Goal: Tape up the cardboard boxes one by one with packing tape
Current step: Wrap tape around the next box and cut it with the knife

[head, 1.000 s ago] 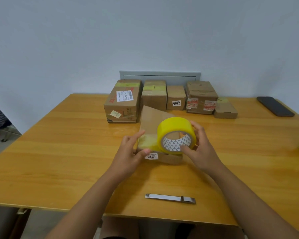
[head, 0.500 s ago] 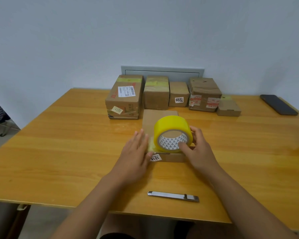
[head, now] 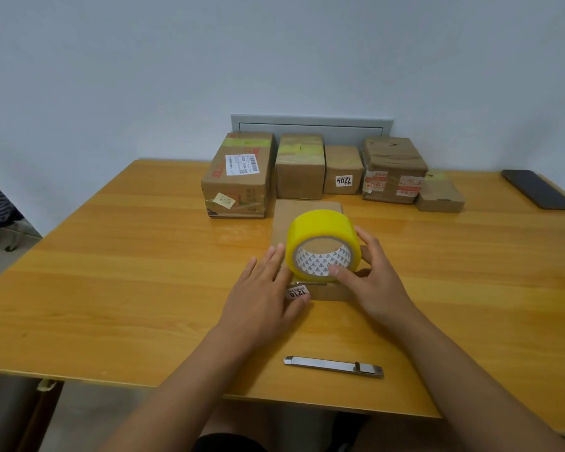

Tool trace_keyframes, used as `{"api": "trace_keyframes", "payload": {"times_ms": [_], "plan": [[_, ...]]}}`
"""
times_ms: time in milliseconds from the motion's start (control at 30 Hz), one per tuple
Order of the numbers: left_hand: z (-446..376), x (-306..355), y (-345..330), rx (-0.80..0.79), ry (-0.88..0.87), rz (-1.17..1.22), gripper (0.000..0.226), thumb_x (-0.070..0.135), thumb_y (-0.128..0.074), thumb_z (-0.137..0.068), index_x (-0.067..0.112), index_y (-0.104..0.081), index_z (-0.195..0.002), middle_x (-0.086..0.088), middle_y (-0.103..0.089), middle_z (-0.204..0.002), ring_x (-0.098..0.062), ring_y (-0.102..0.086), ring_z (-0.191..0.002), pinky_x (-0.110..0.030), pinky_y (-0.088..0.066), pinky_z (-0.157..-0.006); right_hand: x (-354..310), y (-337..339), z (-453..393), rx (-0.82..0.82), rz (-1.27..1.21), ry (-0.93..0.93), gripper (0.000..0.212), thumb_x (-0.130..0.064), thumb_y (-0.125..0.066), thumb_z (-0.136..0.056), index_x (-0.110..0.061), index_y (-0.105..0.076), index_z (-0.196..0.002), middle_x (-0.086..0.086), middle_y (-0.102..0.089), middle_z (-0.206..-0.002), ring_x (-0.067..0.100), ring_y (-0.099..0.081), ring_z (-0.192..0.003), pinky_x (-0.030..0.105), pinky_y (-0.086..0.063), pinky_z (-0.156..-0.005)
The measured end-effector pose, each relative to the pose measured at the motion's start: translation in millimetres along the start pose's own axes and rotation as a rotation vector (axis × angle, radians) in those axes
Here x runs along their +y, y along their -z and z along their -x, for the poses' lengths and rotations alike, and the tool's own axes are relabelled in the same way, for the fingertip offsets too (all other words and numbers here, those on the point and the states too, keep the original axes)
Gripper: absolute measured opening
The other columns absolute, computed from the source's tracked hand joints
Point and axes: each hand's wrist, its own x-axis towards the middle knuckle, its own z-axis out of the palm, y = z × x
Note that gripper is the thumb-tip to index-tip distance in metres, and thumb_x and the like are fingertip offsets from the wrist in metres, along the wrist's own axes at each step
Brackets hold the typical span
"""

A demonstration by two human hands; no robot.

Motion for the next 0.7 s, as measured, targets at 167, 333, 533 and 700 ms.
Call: {"api": "trace_keyframes", "payload": {"times_ms": [167,333,533,700], "plan": [[0.8,-3.3,4.1,0.0,-0.027,-0.02,0.08,0.071,-0.012,-0.092,0.027,-0.009,-0.158,0.0,0.0,-0.166,-0.013,0.007,-0.151,-0.034,-0.001,-0.124,-5.5,13.6,-4.1,-0.021,0.003,-0.001,0.074,-0.028,-0.073,-0.085,-0.06,-0.031,-0.136,-0.012,-0.054,-0.122,0.004,-0.054,-0.113,0.024,-0.05,-0.083],[3.2,0.2,8.4,0.011,-0.03,0.027,0.078,0.065,-0.032,-0.097,0.028,0.004,-0.157,-0.001,0.006,-0.165,-0.013,0.008,-0.151,-0.031,0.002,-0.121,-3.0,32.9,1.0,0.081,0.037,0.019,0.068,-0.014,-0.066,-0.091,-0.056,-0.036,-0.135,-0.019,-0.051,-0.114,0.003,-0.054,-0.106,0.011,-0.049,-0.068],[2.3,8.4,7.9,-0.027,-0.036,-0.039,0.074,0.069,-0.026,-0.094,0.037,-0.001,-0.156,-0.011,0.01,-0.164,-0.023,0.013,-0.151,-0.037,0.005,-0.122,10.1,18.8,2.7,0.087,-0.072,-0.05,0.069,-0.02,-0.071,-0.088,-0.038,-0.035,-0.144,-0.01,-0.055,-0.126,0.005,-0.055,-0.113,0.015,-0.05,-0.079],[-3.4,17.0,8.8,0.019,-0.123,-0.032,0.075,0.056,-0.032,-0.095,0.02,-0.012,-0.158,-0.005,0.008,-0.165,-0.017,0.015,-0.15,-0.032,0.008,-0.122,15.2,10.8,5.0,0.058,-0.074,-0.07,0.061,-0.028,-0.072,-0.088,-0.03,-0.04,-0.141,-0.012,-0.059,-0.125,0.005,-0.056,-0.114,0.024,-0.051,-0.09]]}}
